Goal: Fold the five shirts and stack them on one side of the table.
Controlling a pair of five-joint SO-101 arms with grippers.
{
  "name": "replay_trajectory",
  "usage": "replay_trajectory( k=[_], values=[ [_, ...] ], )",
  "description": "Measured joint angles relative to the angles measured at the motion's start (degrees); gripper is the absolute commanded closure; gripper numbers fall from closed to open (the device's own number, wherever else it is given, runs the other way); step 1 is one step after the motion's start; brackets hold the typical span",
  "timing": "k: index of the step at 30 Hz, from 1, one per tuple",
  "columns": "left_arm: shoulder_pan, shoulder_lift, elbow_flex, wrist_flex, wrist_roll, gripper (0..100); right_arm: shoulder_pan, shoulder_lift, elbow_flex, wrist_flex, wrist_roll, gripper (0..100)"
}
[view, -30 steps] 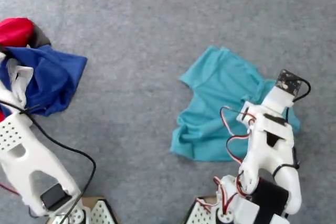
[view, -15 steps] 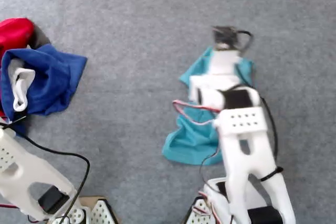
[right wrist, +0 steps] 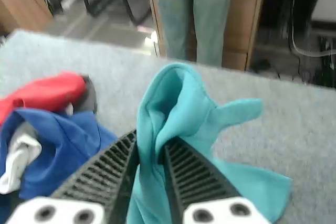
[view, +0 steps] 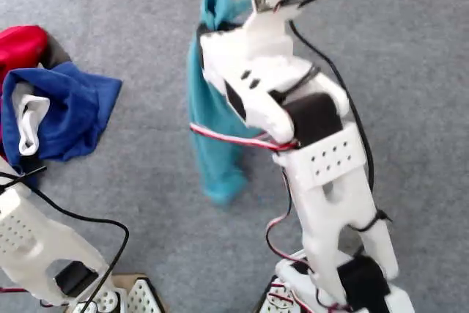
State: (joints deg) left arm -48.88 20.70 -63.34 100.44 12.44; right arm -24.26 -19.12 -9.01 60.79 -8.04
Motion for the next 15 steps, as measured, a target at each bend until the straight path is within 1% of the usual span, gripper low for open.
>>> replay_trajectory(
  k=[3, 7, 11, 15],
  values=[
    [1.14, -2.64, 4.84, 0.00, -2.55, 68, 4.75, 3.78, -2.46, 3.96, 0.00, 98.4],
    [4.92, -5.54, 12.48, 0.00, -5.89, 68, 13.01, 6.95, 0.00, 12.84, 0.70, 98.5],
    [9.85, -9.23, 20.48, 0.00, -7.47, 68, 20.13, 6.59, 7.74, 19.43, 9.85, 98.5],
    [16.18, -13.98, 29.36, 0.00, -7.56, 68, 27.34, 0.62, 17.05, 23.47, 20.84, 98.5]
  ],
)
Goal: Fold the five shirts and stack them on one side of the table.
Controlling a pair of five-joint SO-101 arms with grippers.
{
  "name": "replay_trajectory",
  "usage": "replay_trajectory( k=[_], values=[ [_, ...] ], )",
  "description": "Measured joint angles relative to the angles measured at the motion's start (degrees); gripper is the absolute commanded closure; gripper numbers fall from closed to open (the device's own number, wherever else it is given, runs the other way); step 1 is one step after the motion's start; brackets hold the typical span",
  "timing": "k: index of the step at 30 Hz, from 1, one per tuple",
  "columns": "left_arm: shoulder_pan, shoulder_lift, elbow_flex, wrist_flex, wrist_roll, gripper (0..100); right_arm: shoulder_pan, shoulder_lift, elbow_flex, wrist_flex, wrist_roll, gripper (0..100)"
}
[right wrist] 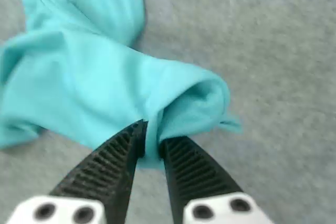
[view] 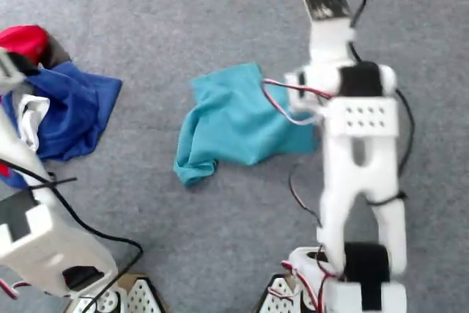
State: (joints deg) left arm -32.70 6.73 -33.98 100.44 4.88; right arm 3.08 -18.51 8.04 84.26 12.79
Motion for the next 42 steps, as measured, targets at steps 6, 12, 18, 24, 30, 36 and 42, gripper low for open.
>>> replay_trajectory(
  k=[6, 12, 18, 24, 30, 36, 42],
  values=[
    [13.71, -8.44, 18.90, -0.09, -2.37, 68, 13.01, -14.42, 16.44, 0.53, 18.37, 98.5],
    [28.84, -14.68, 42.73, -6.24, -5.19, 68, 26.02, -27.87, 34.02, -9.41, 31.30, 98.5],
    [37.19, -17.58, 63.03, -22.51, -4.75, 68, 32.09, -39.38, 51.52, -22.07, 36.84, 98.4],
    [39.47, -17.58, 68.66, -31.47, 4.84, 68, 32.70, -53.10, 62.77, -23.82, 39.12, 98.4],
    [43.87, -17.58, 68.66, -27.52, 6.51, 68, 32.00, -65.32, 71.91, -23.82, 39.12, 98.4],
    [45.01, -17.58, 68.66, -23.65, 6.77, 68, 28.48, -68.40, 75.16, -21.71, 38.95, 98.4],
    [41.85, -23.03, 68.66, -21.27, 5.45, 68, 25.41, -68.57, 76.84, -20.75, 35.16, 98.4]
  ],
)
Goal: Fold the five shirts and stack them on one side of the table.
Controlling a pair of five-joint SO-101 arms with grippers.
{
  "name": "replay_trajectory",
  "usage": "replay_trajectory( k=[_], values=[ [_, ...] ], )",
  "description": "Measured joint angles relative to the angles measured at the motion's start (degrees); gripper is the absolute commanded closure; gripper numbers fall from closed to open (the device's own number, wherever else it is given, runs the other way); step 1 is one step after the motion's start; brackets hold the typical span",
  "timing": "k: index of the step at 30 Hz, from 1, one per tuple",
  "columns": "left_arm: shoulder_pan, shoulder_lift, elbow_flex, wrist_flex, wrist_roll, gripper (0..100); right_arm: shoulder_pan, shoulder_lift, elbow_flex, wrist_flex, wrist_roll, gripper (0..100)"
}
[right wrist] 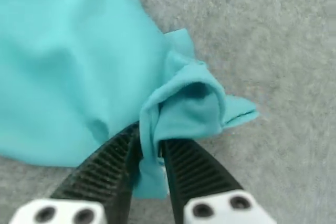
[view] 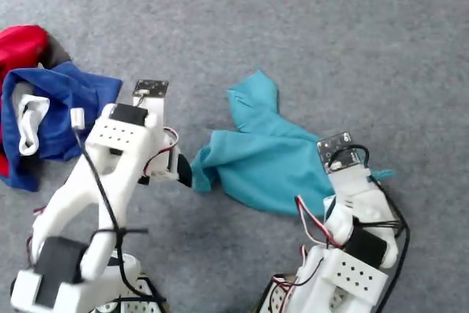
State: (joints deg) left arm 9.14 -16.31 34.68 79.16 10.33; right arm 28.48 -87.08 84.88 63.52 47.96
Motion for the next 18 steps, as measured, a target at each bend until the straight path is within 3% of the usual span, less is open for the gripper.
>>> replay_trajectory(
  k=[7, 12, 18],
  values=[
    [10.73, -9.58, 8.97, -5.01, 0.97, 68, -5.63, -0.18, 3.78, 0.00, -6.95, 98.4],
    [10.81, -10.64, 16.97, -14.33, 4.48, 68, -8.00, -0.18, 4.48, -0.70, -11.60, 98.4],
    [9.32, -10.73, 17.41, -20.31, 8.53, 71, -8.44, -0.44, 5.36, -1.23, -12.13, 98.4]
  ],
)
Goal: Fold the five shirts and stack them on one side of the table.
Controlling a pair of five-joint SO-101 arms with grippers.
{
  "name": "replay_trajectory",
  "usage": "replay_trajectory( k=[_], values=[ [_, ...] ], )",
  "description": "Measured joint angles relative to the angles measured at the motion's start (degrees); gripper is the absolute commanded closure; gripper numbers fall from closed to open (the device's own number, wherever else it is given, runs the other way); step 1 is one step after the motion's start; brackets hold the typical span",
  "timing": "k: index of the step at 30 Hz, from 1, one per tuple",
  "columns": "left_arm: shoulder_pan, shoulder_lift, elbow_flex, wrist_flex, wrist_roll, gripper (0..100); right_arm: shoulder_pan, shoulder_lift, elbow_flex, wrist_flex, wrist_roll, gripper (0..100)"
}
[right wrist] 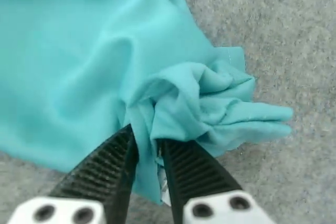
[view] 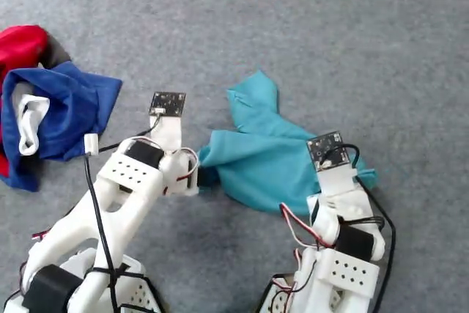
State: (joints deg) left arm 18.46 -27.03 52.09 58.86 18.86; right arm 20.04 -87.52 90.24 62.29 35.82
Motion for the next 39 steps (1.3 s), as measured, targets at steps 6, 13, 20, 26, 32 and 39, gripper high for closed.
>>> replay_trajectory(
  k=[6, 13, 20, 26, 32, 39],
  values=[
    [1.05, 0.00, 0.53, -2.55, 0.18, 72, 0.00, 0.62, 2.29, -1.49, 0.00, 98.4],
    [1.23, 3.60, 0.53, -3.43, 0.18, 72, -0.09, 5.10, 2.29, -4.22, 0.00, 98.4],
    [2.37, 8.35, 0.53, -6.33, 0.35, 72, -0.44, 10.11, 2.20, -7.82, -1.58, 98.4],
    [3.87, 8.44, 0.44, -7.56, 0.62, 73, -0.44, 12.57, 1.49, -8.62, -1.67, 98.4],
    [3.87, 8.97, 0.44, -8.79, 0.62, 81, -0.44, 12.66, 1.49, -8.70, -1.67, 98.4],
    [3.87, 8.97, 0.44, -8.88, -0.09, 83, -0.44, 12.66, 1.49, -8.70, -1.67, 98.4]
  ],
)
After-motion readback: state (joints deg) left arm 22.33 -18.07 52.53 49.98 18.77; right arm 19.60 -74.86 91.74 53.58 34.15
